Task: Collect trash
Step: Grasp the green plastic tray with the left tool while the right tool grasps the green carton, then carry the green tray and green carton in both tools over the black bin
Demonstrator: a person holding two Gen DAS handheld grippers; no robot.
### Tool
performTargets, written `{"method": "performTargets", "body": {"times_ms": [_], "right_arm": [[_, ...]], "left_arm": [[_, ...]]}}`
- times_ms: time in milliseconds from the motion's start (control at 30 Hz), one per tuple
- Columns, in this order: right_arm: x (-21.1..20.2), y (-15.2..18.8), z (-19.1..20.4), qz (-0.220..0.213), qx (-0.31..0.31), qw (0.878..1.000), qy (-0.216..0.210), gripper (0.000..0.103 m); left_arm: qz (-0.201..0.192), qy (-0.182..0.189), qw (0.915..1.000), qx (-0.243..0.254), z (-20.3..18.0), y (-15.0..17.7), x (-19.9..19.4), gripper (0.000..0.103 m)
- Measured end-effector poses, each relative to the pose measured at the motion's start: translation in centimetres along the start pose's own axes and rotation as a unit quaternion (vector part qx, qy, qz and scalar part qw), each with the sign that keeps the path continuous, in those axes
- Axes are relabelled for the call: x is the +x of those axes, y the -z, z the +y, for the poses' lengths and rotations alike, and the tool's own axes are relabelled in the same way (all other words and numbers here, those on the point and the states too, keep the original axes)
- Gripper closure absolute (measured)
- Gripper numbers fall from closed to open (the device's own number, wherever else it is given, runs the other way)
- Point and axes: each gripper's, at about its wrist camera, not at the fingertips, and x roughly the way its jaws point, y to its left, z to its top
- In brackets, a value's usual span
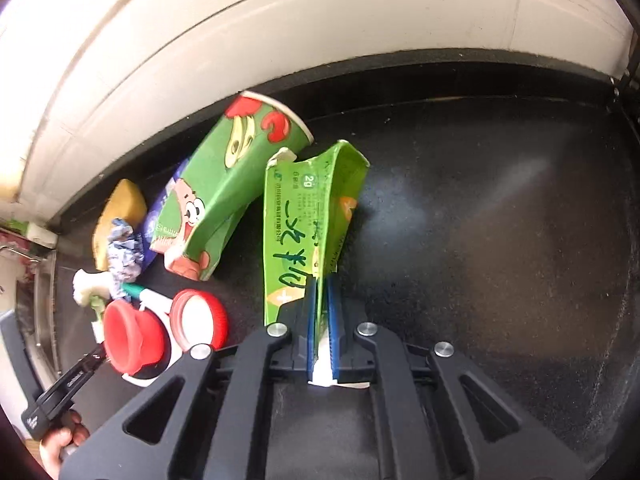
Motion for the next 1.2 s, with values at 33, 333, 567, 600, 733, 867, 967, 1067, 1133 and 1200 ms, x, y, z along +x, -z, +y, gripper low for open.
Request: {"method": "performTargets", "body": {"times_ms": [33,333,567,600,733,867,967,1067,1133,1200], "right_arm": [[-0.3,0.1,-0.4,0.000,0.002,1.000,-0.003,0.098],[-4.4,2.3,-2.6,-0.034,-0.028,0.999,-0.023,0.099],[-6.9,5.0,-2.6,-0.038,-0.049,0.997,-0.042,0.098],[-7.2,5.2,-2.5,-0.038,-0.050,0.997,-0.042,0.098],[-8.6,6.1,-1.1,-0.048,-0.085,0.994,-0.056,0.098],[-9.4,7.1,1.5,-0.058,-0.151,0.986,-0.048,0.098],[-9.5,7.7,3.5,-0.054,-0.184,0.980,-0.055,0.098],[-9.3,8.3,5.6,-0.045,-0.213,0.974,-0.063,0.098],[-9.0,8.7,7.1,-0.039,-0.233,0.969,-0.068,0.098],[-8.6,9.3,9.3,-0.030,-0.261,0.962,-0.077,0.098]], "left_arm": [[-0.004,-0.003,0.9999,0.012,-0.2,0.1,-0.4,0.101],[-0.047,0.008,0.9984,0.032,-0.1,2.3,-5.0,0.101],[-0.089,-0.011,0.9946,0.053,0.7,4.2,-8.6,0.101],[-0.092,-0.004,0.9947,0.045,1.5,4.1,-9.0,0.101],[-0.089,0.018,0.9958,0.004,4.1,4.5,-10.5,0.101],[-0.096,-0.006,0.9952,-0.020,7.2,5.8,-12.0,0.101],[-0.097,-0.027,0.9939,-0.045,9.6,7.3,-12.6,0.101],[-0.098,-0.033,0.9916,-0.077,12.3,9.0,-13.6,0.101],[-0.101,-0.043,0.9893,-0.097,13.9,10.4,-14.3,0.101],[-0.105,-0.055,0.9856,-0.120,15.6,11.8,-15.1,0.101]]}}
